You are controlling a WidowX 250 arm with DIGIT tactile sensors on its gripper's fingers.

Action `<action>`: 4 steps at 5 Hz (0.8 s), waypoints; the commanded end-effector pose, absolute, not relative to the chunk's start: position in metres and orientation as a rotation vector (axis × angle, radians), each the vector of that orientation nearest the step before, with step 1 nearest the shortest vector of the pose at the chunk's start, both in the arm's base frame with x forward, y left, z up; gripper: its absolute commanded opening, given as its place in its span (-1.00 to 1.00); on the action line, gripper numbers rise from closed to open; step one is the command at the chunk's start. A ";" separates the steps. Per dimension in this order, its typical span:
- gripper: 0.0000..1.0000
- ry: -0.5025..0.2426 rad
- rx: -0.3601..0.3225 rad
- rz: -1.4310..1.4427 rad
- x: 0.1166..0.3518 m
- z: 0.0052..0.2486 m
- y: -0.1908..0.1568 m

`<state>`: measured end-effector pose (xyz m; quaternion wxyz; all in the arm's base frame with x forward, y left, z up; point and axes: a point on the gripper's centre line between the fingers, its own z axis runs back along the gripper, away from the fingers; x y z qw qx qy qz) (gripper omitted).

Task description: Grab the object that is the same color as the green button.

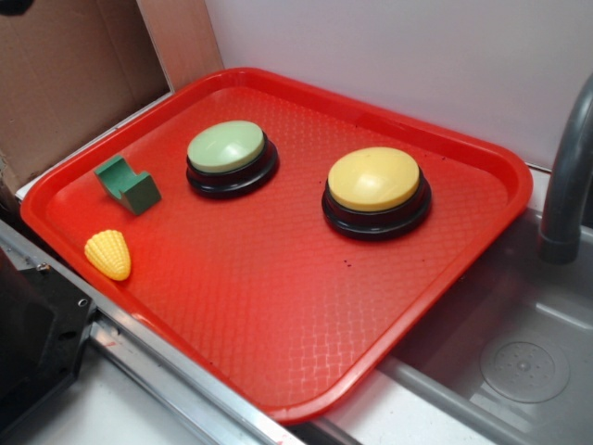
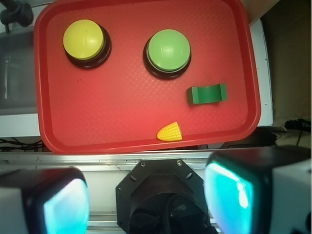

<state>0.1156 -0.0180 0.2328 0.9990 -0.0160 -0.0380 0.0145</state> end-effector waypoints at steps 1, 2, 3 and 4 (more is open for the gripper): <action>1.00 -0.076 -0.032 0.029 0.116 0.233 -0.018; 1.00 -0.085 -0.088 0.278 0.136 0.225 0.004; 1.00 -0.151 -0.091 0.525 0.154 0.202 0.031; 1.00 -0.201 -0.139 0.775 0.162 0.178 0.052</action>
